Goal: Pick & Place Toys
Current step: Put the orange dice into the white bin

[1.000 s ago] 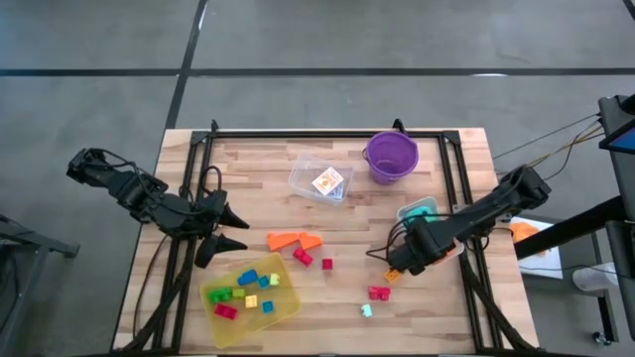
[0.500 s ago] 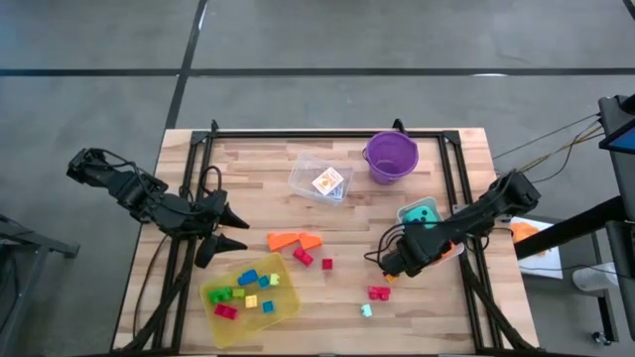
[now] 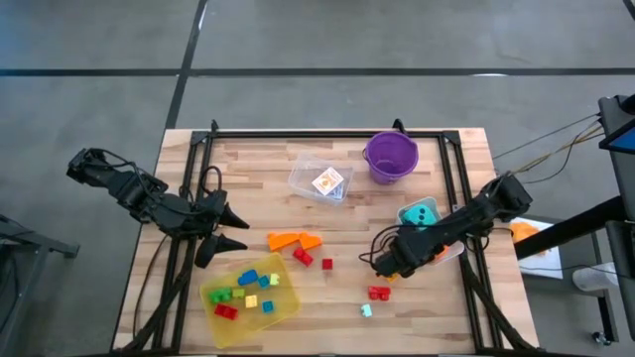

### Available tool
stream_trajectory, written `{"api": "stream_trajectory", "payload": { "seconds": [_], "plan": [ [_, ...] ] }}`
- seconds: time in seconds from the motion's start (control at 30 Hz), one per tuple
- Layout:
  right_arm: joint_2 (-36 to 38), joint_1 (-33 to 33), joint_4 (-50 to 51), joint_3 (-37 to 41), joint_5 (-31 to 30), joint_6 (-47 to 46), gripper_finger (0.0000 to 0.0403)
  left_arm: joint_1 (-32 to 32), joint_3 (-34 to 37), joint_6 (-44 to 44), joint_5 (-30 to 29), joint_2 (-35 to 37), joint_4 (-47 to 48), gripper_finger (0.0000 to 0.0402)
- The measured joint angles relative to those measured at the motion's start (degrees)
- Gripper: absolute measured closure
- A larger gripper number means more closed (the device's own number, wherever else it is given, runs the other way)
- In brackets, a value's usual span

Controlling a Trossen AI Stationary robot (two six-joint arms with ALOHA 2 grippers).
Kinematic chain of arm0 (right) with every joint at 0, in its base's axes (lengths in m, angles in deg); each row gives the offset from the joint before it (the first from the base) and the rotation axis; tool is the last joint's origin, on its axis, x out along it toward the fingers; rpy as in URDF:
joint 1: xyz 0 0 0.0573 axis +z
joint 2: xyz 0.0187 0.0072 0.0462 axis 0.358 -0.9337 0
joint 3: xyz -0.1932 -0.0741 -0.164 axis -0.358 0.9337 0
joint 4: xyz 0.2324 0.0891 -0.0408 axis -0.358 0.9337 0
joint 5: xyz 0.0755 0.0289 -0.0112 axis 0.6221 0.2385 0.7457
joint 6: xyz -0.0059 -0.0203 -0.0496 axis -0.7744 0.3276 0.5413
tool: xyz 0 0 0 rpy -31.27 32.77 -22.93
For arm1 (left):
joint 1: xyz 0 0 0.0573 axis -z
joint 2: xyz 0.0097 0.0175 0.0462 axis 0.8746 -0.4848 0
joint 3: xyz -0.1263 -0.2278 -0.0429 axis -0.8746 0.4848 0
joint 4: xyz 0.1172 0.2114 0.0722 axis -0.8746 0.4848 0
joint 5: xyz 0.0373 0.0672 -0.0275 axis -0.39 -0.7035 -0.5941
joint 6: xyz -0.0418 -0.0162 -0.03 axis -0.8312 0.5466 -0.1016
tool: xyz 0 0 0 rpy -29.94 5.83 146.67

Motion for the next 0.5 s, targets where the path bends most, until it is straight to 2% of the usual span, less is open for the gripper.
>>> {"api": "stream_trajectory", "payload": {
  "seconds": [0.5],
  "plan": [
    [-3.3,0.0,-0.3,0.1,-1.1,0.6,0.0328,0.0,0.0,0.2,0.0,0.0,0.0,0.0127]
  ]
}}
